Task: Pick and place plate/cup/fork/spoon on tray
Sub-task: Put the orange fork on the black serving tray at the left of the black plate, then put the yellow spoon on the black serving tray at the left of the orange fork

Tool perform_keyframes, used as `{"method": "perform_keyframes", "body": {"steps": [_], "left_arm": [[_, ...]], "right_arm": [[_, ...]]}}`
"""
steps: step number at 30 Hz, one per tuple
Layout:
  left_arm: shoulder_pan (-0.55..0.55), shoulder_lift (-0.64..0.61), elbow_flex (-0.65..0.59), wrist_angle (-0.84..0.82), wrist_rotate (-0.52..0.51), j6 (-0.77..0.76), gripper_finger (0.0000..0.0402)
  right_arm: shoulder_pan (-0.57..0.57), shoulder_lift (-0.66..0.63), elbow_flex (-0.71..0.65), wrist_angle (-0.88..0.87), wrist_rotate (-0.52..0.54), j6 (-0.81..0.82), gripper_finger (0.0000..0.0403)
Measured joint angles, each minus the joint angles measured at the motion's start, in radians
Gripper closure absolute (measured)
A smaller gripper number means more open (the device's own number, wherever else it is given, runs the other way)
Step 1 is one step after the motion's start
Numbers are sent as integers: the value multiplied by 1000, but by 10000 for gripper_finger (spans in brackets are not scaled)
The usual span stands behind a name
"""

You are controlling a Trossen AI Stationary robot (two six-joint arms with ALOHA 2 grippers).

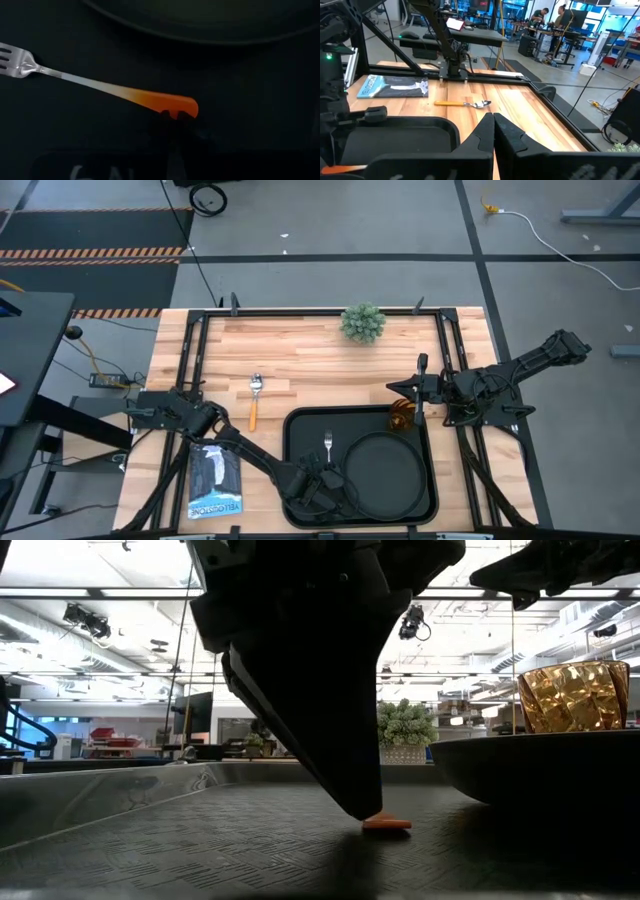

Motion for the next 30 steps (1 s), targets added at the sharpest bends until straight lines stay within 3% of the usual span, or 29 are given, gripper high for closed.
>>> {"method": "perform_keyframes", "body": {"steps": [10, 16, 22, 30], "left_arm": [[6, -32, 0, -45, -6, -62, 359], [29, -81, 2, -323, -68, -220, 360], [46, -98, 2, -449, -76, -159, 394], [53, -119, 0, -604, -149, -97, 395]], "right_arm": [[0, 0, 0, 0, -4, 0, 398], [0, 0, 0, 0, -7, -1, 398], [0, 0, 0, 0, -15, -2, 398], [0, 0, 0, 1, -15, -11, 398]]}}
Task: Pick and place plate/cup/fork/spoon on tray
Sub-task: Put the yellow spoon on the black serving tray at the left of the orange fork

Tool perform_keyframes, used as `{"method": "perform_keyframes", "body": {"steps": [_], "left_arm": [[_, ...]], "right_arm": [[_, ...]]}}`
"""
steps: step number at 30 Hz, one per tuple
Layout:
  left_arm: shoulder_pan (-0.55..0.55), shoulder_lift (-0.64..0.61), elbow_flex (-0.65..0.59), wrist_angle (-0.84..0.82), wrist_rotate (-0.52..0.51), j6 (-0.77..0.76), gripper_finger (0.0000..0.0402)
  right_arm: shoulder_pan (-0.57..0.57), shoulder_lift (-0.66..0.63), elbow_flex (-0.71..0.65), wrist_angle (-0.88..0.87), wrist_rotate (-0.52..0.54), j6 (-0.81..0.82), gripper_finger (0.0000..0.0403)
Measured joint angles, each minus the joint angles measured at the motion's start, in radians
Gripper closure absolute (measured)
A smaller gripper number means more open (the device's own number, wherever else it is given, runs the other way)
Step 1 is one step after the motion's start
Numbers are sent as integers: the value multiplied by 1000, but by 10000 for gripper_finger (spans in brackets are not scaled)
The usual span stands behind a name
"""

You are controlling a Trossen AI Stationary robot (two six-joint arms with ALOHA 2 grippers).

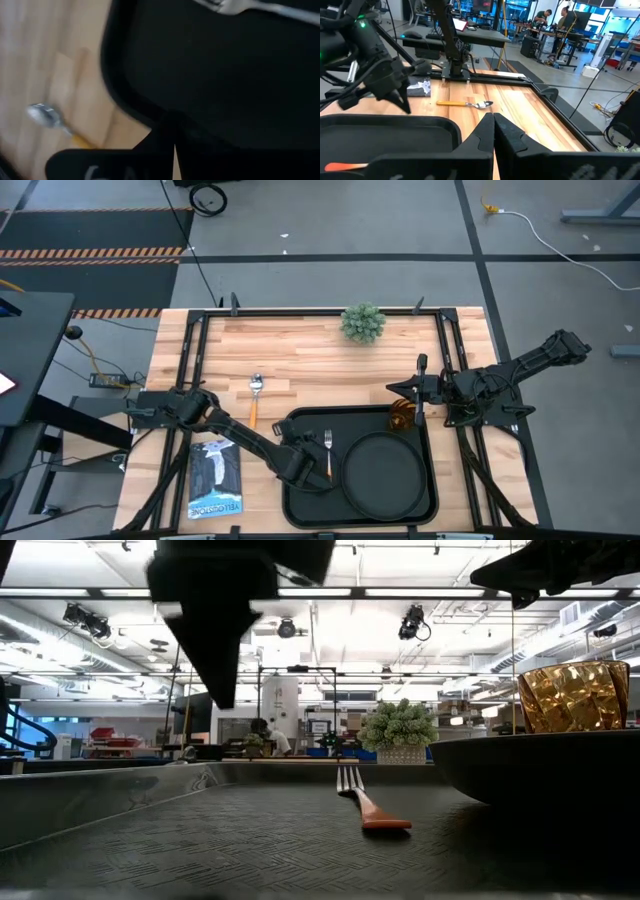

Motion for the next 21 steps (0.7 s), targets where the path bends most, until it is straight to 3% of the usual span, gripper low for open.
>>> {"method": "perform_keyframes", "body": {"steps": [6, 15, 21], "left_arm": [[6, -82, -69, -1, -60, 16, 397], [19, -308, -501, 339, -65, -82, 397], [33, -420, -729, 461, -64, -218, 397]], "right_arm": [[0, 0, 0, -3, 0, 0, 398], [0, 0, 0, -1, 0, -6, 398], [-1, 2, 0, 10, 2, -24, 398]]}}
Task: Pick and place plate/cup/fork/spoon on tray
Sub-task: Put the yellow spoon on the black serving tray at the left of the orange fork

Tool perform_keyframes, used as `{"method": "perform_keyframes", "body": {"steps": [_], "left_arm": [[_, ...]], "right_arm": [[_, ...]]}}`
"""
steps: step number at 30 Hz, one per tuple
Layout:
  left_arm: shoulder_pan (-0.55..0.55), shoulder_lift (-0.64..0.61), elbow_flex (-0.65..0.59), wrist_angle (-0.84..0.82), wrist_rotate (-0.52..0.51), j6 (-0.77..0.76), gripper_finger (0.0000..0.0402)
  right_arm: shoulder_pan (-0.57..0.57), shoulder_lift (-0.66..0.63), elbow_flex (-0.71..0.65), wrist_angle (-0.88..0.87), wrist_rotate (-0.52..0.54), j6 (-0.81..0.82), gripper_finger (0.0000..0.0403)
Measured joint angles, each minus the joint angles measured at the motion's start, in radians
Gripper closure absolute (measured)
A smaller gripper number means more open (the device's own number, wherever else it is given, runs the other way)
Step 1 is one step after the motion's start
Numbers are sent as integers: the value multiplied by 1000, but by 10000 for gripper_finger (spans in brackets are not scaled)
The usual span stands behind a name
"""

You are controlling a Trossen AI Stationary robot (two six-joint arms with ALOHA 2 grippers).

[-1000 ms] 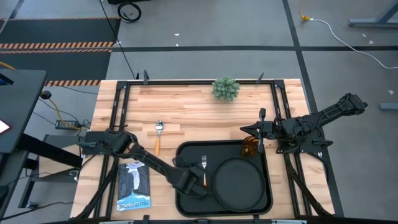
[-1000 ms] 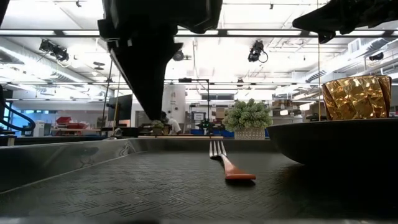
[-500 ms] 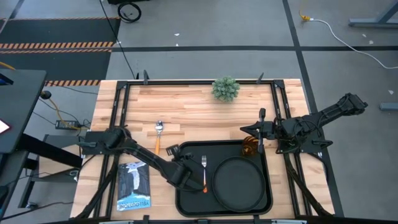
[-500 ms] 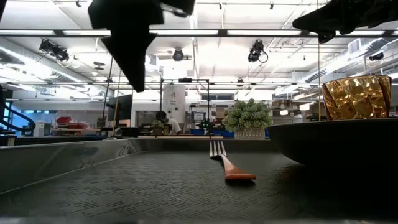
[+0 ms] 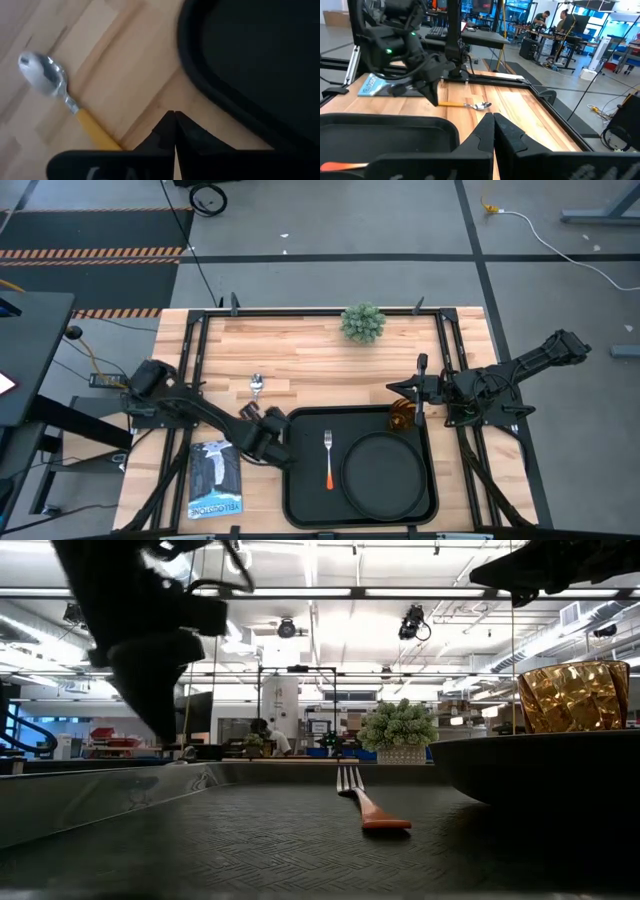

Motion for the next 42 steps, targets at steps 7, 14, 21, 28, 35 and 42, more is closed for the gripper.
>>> {"method": "perform_keyframes", "body": {"steps": [7, 14, 21, 28, 35, 42], "left_arm": [[12, -120, -182, 44, -26, -259, 397], [37, -180, -284, 48, -6, -487, 367], [115, -181, -310, 58, 72, -561, 279], [208, -178, -310, 60, 98, -504, 218], [296, -177, -310, 103, 91, -409, 210], [370, -177, -341, 175, 116, -330, 230]], "right_arm": [[-1, 5, 0, 5, 2, -1, 398], [-1, 5, 0, 5, 2, -3, 398], [-2, 5, 0, 4, 2, 0, 398], [-2, 5, 0, 4, 2, 2, 398], [-2, 5, 0, 4, 1, 4, 398], [-1, 5, 0, 4, -1, 4, 398]]}}
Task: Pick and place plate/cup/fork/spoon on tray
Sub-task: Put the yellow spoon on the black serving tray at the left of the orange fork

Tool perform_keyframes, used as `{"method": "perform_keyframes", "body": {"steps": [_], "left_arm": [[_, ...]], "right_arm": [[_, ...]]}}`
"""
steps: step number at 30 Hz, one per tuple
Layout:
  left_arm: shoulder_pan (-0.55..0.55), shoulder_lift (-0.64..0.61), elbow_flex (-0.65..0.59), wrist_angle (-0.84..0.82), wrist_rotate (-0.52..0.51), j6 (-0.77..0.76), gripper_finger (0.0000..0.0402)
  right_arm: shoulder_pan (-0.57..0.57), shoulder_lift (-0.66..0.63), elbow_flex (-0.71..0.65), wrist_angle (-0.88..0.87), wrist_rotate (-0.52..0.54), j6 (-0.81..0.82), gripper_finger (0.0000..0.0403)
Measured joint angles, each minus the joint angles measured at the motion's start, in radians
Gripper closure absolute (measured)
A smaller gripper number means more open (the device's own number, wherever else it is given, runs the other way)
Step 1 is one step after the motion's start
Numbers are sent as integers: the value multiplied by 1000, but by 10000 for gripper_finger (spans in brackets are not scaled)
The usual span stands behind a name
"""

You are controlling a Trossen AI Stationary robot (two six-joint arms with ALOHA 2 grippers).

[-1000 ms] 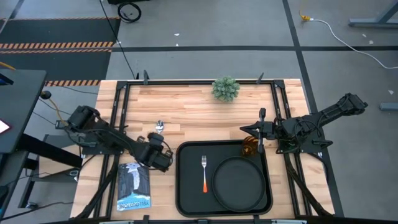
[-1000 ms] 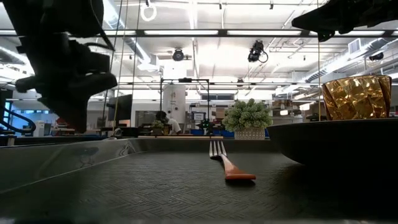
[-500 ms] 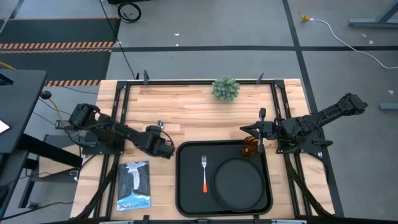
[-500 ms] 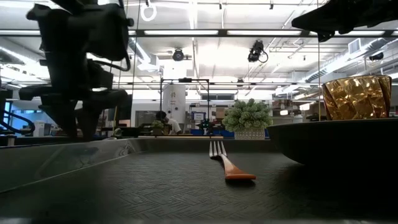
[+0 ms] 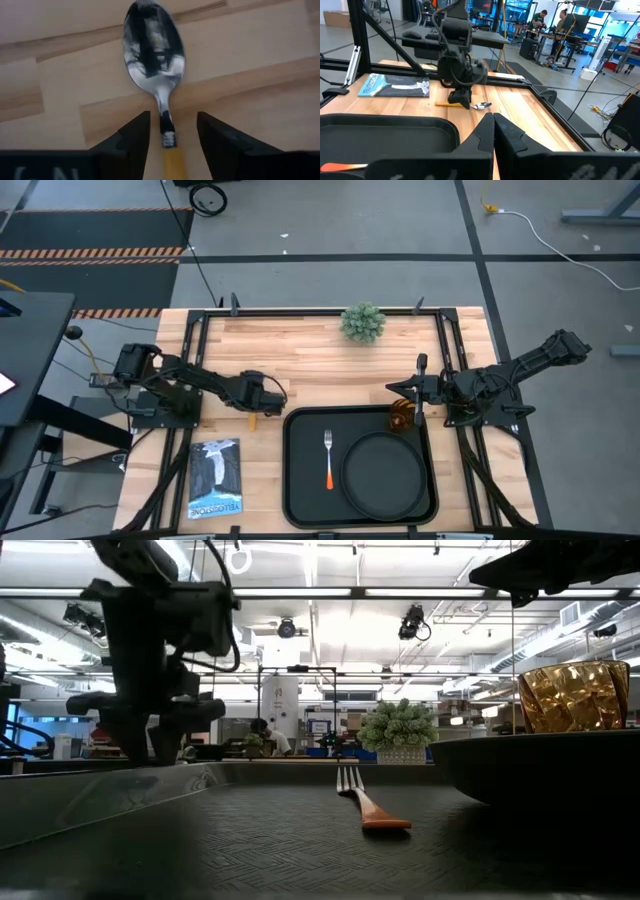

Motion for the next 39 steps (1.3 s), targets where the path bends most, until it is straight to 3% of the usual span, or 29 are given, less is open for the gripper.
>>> {"method": "perform_keyframes", "body": {"steps": [8, 23, 39], "left_arm": [[17, -1, -41, 66, 10, 6, 249], [18, -2, -41, 77, 53, 43, 349], [1, -74, -45, 168, 107, 63, 357]], "right_arm": [[0, 0, 0, 0, 0, 0, 398], [0, 0, 0, 0, 0, -1, 398], [0, 0, 0, -2, 0, 0, 398]]}}
